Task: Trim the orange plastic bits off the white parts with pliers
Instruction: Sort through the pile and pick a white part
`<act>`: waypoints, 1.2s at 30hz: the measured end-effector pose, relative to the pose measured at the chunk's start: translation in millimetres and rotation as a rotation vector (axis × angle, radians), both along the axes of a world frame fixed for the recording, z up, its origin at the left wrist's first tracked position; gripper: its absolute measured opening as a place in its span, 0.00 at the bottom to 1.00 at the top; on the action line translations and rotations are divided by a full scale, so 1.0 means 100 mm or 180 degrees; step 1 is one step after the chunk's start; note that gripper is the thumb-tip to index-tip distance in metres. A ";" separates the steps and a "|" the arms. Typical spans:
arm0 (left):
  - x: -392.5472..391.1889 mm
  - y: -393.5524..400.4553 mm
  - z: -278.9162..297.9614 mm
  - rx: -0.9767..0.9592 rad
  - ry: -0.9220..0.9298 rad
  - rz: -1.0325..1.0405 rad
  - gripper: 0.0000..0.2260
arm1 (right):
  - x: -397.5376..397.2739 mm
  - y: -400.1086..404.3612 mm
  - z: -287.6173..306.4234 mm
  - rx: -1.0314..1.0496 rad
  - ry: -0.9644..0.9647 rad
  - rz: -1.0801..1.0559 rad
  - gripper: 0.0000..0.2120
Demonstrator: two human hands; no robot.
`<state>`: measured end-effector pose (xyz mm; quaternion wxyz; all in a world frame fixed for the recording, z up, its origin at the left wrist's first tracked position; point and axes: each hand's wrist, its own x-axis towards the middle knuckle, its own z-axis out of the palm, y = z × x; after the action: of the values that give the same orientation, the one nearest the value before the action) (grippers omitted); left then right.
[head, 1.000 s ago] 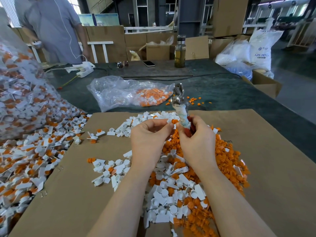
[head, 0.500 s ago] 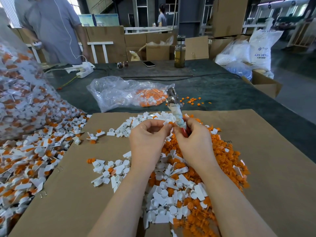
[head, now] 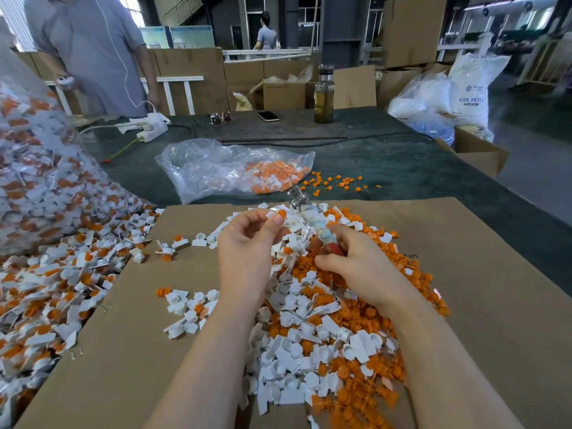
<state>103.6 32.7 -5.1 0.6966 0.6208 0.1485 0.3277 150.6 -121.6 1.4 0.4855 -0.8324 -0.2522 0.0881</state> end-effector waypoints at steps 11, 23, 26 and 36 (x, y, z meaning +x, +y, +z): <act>-0.03 0.10 0.02 -0.0024 -0.0141 -0.0250 0.02 | -0.01 0.00 0.00 -0.0643 -0.0369 0.0199 0.20; -0.02 0.10 0.03 -0.0290 -0.0129 -0.0273 0.05 | -0.04 0.07 -0.05 -0.0574 -0.0517 0.0142 0.05; -0.03 0.10 0.04 -0.0321 -0.0119 -0.0250 0.04 | -0.03 0.08 -0.06 -0.0612 -0.0572 0.0130 0.06; -0.05 0.17 0.06 -0.1554 0.0075 -0.0263 0.02 | 0.02 0.12 -0.17 -0.0804 -0.0989 -0.0152 0.01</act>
<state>98.2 50.0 1.2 0.8370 0.4433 0.2059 0.2461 152.6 -110.1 -15.1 0.3344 -0.8960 -0.2912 -0.0220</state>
